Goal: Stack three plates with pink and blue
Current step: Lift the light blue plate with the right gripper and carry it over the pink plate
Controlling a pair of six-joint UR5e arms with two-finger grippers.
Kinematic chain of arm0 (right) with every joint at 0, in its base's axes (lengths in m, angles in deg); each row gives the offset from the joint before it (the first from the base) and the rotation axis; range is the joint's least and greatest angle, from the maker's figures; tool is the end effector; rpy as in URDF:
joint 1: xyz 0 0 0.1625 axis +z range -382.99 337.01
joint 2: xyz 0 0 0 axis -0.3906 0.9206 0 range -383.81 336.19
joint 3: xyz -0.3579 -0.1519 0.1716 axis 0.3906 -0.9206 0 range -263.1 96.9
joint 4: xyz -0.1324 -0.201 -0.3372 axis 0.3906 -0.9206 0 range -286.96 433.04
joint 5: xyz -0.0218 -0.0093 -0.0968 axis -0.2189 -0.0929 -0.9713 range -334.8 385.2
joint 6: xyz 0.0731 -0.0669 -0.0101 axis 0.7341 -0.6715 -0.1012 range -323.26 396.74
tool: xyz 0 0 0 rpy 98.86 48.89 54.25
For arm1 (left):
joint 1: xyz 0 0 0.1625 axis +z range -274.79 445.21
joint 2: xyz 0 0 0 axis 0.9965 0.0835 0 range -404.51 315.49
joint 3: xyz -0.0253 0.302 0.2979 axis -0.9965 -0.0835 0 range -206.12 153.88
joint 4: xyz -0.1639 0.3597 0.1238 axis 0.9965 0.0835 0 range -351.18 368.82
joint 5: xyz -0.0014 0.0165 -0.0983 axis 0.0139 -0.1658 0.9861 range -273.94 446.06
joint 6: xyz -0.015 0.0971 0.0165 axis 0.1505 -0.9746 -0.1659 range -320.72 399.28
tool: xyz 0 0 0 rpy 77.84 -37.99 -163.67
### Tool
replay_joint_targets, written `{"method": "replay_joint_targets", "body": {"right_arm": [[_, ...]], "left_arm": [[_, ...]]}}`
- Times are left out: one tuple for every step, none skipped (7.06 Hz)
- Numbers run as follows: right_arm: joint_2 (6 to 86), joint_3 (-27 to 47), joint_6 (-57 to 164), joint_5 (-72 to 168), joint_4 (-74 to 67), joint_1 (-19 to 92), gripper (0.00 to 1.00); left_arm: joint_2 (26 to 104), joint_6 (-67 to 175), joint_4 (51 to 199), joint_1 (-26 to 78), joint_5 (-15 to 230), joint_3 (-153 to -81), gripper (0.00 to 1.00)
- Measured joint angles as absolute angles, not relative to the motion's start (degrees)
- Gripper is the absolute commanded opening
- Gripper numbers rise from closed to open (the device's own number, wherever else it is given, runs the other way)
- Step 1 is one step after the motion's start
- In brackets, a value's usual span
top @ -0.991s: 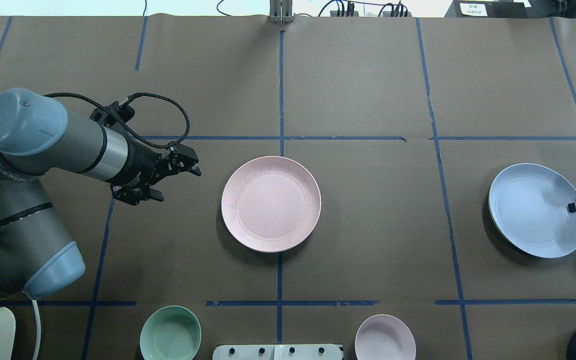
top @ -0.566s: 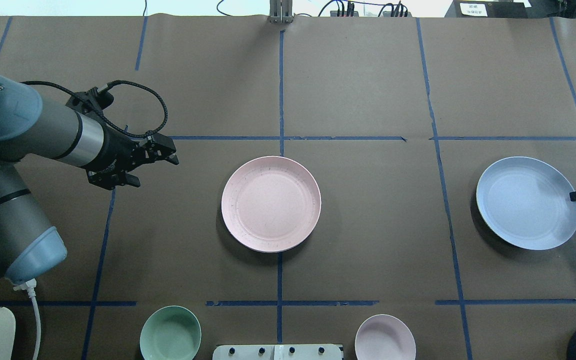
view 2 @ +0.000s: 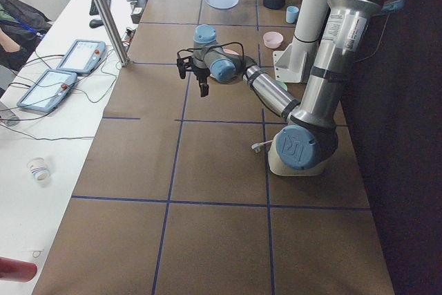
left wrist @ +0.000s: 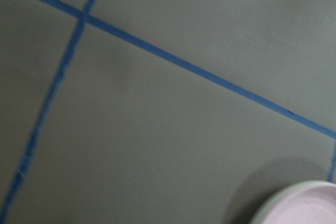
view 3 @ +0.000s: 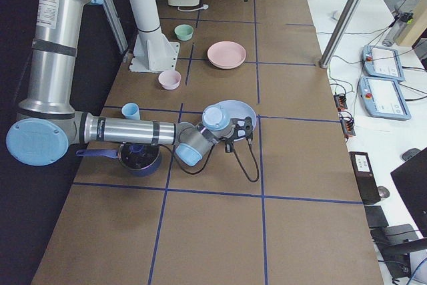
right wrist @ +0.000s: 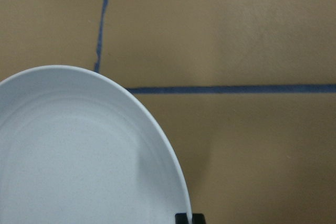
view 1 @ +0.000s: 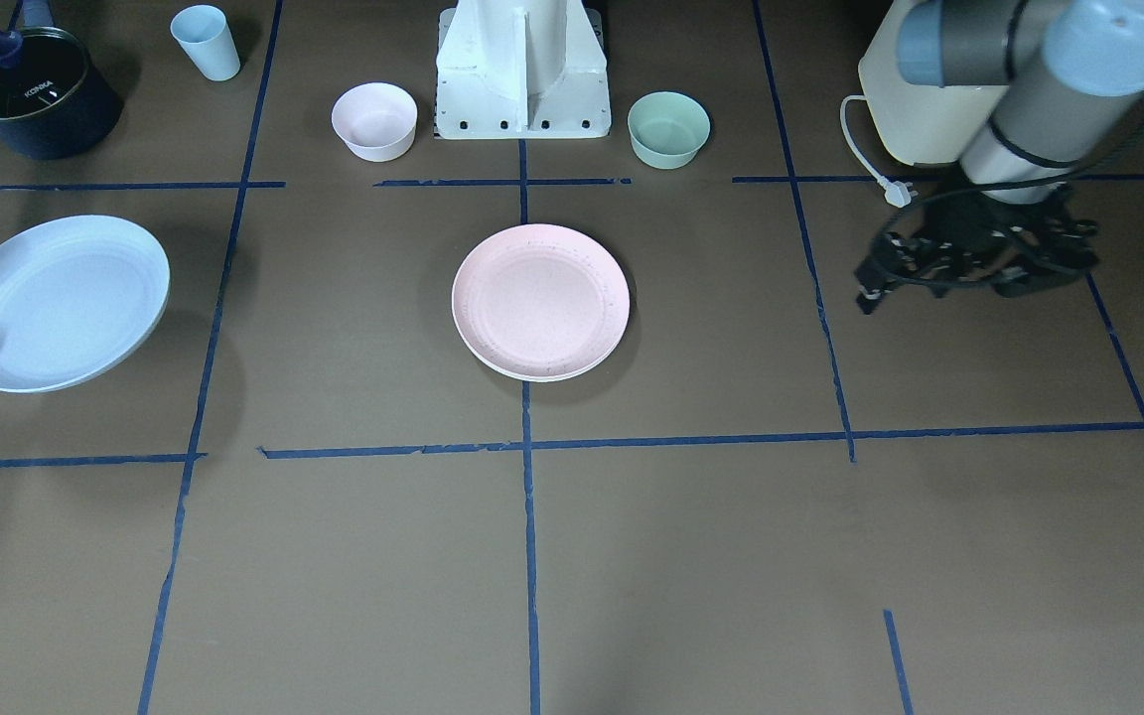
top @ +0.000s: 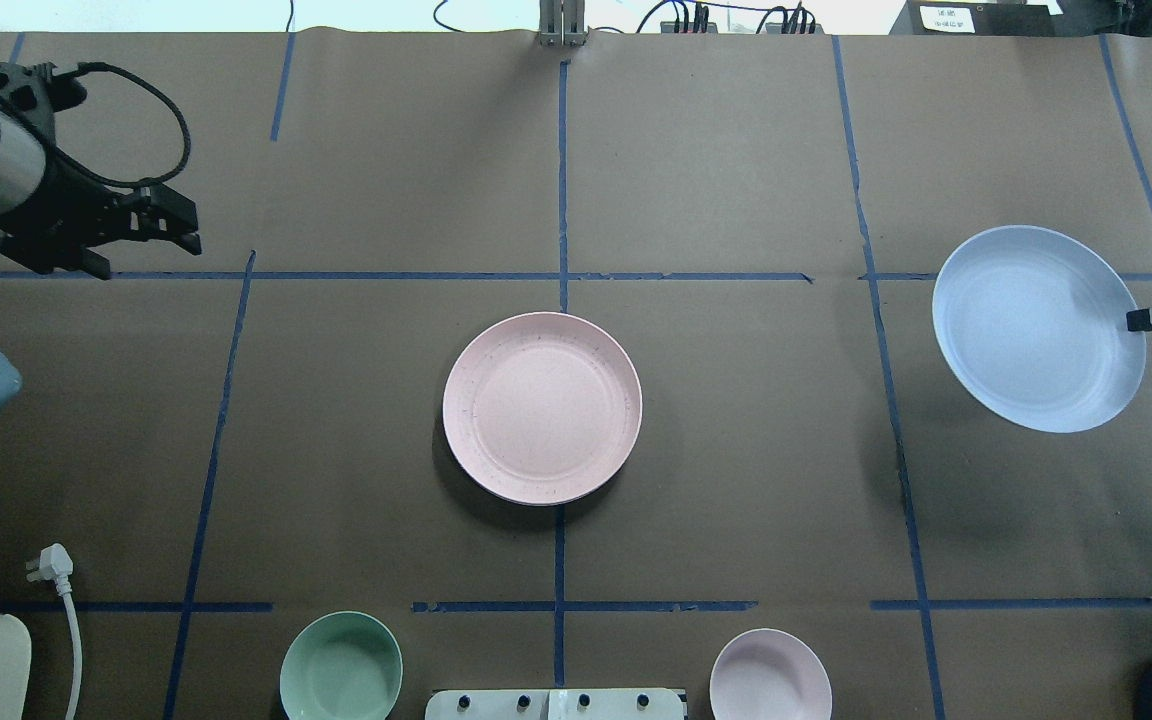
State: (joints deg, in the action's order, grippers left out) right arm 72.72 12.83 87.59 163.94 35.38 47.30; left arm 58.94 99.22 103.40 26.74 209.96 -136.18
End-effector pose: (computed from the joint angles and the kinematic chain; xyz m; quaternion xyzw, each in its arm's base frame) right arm -0.0991 -0.4501 0.5513 0.1100 -0.5326 0.0466 0.8379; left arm 0.2241 -0.5140 0.3628 0.0206 0.4159 -0.1296 0.8999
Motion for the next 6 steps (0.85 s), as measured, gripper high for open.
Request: {"method": "replay_joint_targets", "body": {"right_arm": [[68.61, 13.94, 92.91, 164.29, 32.86, 47.05, 0.00], [63.99, 15.01, 97.22, 163.90, 28.83, 45.55, 0.00], [58.54, 16.14, 101.46, 161.69, 23.24, 41.92, 0.00], [52.77, 17.43, 106.04, 157.30, 17.24, 36.64, 0.00], [47.85, 18.66, 110.81, 151.77, 12.54, 30.57, 0.00], [44.33, 19.59, 115.60, 145.29, 9.92, 23.93, 0.00]], "left_arm": [[57.16, 91.90, 101.80, 23.24, 211.72, -135.72, 1.00], [55.18, 85.76, 101.28, 20.58, 214.23, -134.94, 1.00], [53.09, 80.18, 101.20, 18.44, 216.28, -134.14, 1.00], [51.17, 75.98, 101.35, 17.01, 217.26, -133.66, 1.00], [49.92, 73.83, 101.56, 16.19, 217.62, -133.36, 1.00], [49.37, 72.59, 101.69, 15.86, 217.70, -132.91, 1.00]]}}
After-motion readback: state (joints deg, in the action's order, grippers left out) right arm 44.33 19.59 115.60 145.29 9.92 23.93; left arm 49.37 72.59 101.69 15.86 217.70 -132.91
